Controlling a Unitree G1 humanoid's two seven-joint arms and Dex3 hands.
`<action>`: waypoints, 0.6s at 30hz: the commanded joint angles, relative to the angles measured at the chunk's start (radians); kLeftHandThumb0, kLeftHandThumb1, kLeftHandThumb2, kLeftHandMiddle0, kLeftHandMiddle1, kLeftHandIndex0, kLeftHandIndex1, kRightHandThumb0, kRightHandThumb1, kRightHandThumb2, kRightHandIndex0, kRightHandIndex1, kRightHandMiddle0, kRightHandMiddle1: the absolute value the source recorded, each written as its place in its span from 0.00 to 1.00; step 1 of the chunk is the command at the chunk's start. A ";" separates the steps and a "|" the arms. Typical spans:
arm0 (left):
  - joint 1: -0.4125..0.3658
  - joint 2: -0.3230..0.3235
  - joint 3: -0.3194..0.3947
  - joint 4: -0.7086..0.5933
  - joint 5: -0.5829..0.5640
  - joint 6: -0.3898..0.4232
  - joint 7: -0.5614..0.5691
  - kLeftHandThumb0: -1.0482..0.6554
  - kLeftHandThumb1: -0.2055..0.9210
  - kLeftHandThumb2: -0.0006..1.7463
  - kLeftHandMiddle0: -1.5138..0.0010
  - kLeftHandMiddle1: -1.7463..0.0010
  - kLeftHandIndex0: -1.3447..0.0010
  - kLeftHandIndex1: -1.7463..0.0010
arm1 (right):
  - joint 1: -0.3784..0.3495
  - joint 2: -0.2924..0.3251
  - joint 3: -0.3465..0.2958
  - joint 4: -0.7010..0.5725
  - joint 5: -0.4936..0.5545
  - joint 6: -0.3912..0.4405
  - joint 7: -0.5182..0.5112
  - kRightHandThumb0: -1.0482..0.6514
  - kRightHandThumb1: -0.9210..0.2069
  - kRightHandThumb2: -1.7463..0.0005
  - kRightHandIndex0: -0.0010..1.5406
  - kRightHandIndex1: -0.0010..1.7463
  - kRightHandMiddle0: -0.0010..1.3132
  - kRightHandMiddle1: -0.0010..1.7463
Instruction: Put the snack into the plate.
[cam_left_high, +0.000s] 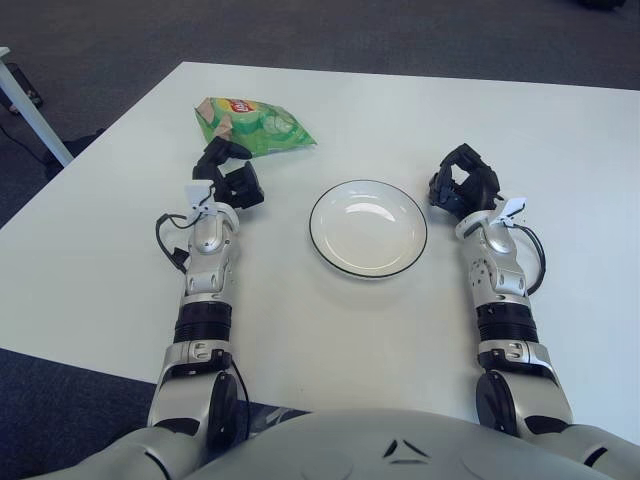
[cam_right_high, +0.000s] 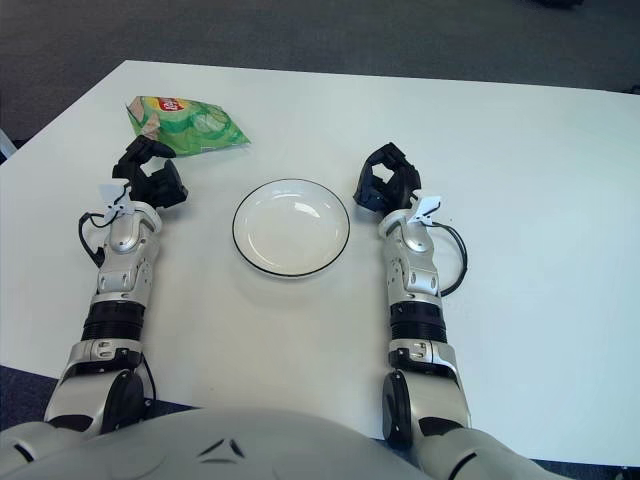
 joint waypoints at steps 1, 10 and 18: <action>0.030 0.012 0.004 0.027 0.007 -0.011 0.000 0.32 0.40 0.81 0.13 0.00 0.50 0.00 | 0.061 0.010 -0.006 0.029 -0.001 -0.010 -0.003 0.34 0.51 0.27 0.79 1.00 0.45 1.00; 0.031 0.011 0.000 0.024 0.011 -0.012 0.004 0.32 0.40 0.81 0.12 0.00 0.50 0.00 | 0.061 0.006 -0.006 0.029 -0.001 -0.003 -0.002 0.34 0.51 0.26 0.80 1.00 0.45 1.00; 0.031 0.009 0.000 0.020 0.012 -0.007 0.009 0.31 0.40 0.81 0.12 0.00 0.49 0.00 | 0.060 0.003 -0.006 0.027 -0.001 0.004 -0.002 0.34 0.51 0.26 0.79 1.00 0.45 1.00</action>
